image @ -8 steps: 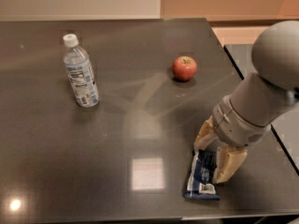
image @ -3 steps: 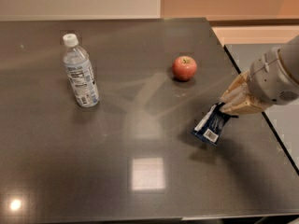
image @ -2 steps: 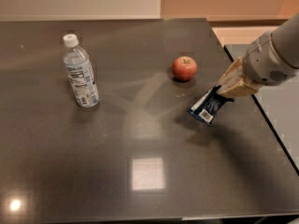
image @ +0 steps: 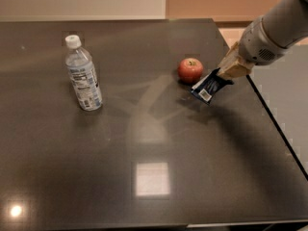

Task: Move rxbar blueberry near apple

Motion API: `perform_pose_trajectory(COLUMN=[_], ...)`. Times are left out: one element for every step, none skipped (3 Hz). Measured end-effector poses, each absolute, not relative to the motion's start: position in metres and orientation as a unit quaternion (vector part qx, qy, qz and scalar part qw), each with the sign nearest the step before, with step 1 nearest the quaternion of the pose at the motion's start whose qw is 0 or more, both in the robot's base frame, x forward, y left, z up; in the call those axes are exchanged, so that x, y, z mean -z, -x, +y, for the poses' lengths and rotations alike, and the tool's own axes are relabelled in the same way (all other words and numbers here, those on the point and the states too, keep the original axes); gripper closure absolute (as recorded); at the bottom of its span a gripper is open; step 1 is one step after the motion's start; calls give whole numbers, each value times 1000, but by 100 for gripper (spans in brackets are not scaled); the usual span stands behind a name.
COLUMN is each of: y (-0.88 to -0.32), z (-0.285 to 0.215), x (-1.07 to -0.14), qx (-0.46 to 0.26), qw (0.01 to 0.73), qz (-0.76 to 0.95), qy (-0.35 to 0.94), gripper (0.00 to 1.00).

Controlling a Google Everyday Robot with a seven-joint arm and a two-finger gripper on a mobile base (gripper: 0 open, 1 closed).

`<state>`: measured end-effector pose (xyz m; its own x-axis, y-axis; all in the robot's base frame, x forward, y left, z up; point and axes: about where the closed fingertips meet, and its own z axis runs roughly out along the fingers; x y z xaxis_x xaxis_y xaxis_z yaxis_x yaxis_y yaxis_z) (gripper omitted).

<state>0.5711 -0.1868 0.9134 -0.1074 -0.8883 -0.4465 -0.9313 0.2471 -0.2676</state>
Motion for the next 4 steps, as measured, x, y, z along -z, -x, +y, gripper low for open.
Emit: perform_pose_trajectory(y=[-599,-614,-616,-617], z=[-192,-198,-198,-196], x=[-905,-891,-888,-887], qx=[-34,-33,-35,-36], qw=[261,248,246,246], qz=[753,758,758,758], qy=[603,602,602,603], gripper=[82,59,36,12])
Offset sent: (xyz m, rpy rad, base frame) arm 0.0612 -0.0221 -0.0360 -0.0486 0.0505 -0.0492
